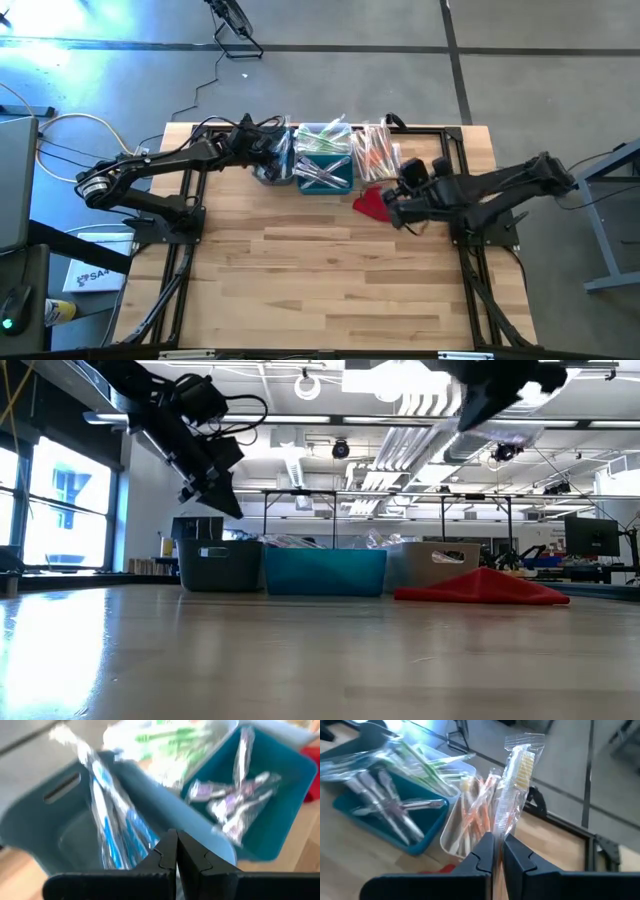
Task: Pick & Place Toothbrushes
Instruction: Put the orange toothbrush into the white bin
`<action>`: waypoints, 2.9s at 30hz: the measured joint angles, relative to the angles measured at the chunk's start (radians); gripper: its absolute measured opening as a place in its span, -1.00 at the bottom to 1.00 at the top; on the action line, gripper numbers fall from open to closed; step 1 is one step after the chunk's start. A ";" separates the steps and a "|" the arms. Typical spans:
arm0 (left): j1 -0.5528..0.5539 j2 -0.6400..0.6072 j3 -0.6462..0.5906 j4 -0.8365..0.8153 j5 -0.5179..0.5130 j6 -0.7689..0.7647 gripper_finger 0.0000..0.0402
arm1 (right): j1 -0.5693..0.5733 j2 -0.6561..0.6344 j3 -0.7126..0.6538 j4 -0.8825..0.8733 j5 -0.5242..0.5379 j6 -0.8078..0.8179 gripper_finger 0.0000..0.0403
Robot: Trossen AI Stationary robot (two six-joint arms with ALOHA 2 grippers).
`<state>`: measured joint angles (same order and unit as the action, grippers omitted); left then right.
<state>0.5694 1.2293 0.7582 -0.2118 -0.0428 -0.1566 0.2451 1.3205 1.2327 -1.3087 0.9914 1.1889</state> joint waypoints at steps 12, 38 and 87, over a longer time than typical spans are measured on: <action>0.000 0.000 0.000 0.109 -0.003 0.168 -1.00 | -0.394 0.000 -0.235 0.782 -0.260 -0.502 -0.96; 0.000 0.000 0.000 0.107 -0.004 0.202 -1.00 | -0.686 0.043 -0.640 1.627 -0.380 -0.671 -0.96; 0.000 0.000 0.000 0.106 -0.005 0.200 -1.00 | -0.671 0.228 -0.644 1.810 -0.406 -0.873 -0.29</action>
<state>0.5694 1.2293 0.7582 -0.1062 -0.0481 0.0433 -0.4256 1.5481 0.5892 0.5014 0.5854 0.3162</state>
